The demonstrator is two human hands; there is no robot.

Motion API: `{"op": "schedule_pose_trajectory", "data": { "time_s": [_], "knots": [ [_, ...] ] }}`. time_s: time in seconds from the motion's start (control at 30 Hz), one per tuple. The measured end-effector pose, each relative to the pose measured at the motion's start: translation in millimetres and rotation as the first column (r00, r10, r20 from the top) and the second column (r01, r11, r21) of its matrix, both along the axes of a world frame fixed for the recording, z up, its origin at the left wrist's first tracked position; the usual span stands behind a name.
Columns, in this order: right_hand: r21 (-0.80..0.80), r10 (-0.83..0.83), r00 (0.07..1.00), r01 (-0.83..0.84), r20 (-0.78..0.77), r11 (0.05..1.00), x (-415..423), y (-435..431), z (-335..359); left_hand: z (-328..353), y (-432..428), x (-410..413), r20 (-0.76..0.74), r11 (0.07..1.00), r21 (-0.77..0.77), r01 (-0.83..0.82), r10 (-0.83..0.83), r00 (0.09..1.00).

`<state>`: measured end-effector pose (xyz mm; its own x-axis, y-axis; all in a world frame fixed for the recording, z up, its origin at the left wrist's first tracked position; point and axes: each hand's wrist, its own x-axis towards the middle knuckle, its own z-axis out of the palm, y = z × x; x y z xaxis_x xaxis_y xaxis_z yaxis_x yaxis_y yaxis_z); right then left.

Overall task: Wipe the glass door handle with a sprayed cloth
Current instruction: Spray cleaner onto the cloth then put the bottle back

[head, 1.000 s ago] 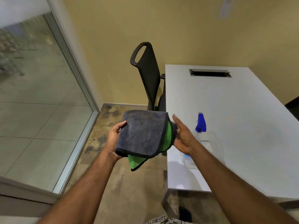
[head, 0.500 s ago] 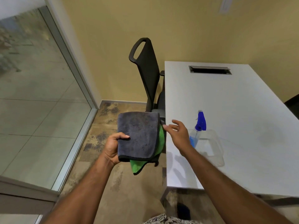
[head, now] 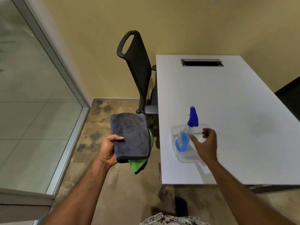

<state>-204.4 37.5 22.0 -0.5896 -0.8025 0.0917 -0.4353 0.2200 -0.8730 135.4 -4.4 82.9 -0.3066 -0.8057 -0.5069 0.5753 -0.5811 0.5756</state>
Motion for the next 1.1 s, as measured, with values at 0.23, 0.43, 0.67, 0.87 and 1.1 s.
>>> {"op": "schedule_pose_trajectory", "data": {
  "time_s": [0.23, 0.43, 0.67, 0.87, 1.1],
  "knots": [
    [0.027, 0.266, 0.940, -0.277, 0.212, 0.960, -11.0, -49.5, 16.2, -3.5, -5.5, -12.2, 0.014, 0.999, 0.021, 0.048, -0.049, 0.999],
    [0.051, 0.338, 0.904, -0.363, 0.260, 0.931, -7.7, -68.0, 10.0, -7.9, -8.3, -15.3, 0.024, 0.998, 0.033, 0.046, -0.047, 0.999],
    [-0.010, 0.417, 0.880, -0.426, 0.227, 0.905, -3.7, -70.9, 18.1, -3.1, -10.2, -6.1, 0.021, 1.000, 0.001, 0.019, -0.019, 1.000],
    [-0.129, 0.438, 0.895, -0.427, 0.083, 0.895, 1.5, -72.5, 80.5, 2.2, -13.8, 2.3, -0.027, 0.999, -0.023, -0.032, 0.032, 0.999],
    [-0.131, 0.681, 0.732, -0.676, -0.012, 0.725, 50.7, -33.5, 142.4, 4.3, -19.4, 5.9, -0.146, 0.990, -0.064, -0.127, 0.116, 0.982]
  ]
}}
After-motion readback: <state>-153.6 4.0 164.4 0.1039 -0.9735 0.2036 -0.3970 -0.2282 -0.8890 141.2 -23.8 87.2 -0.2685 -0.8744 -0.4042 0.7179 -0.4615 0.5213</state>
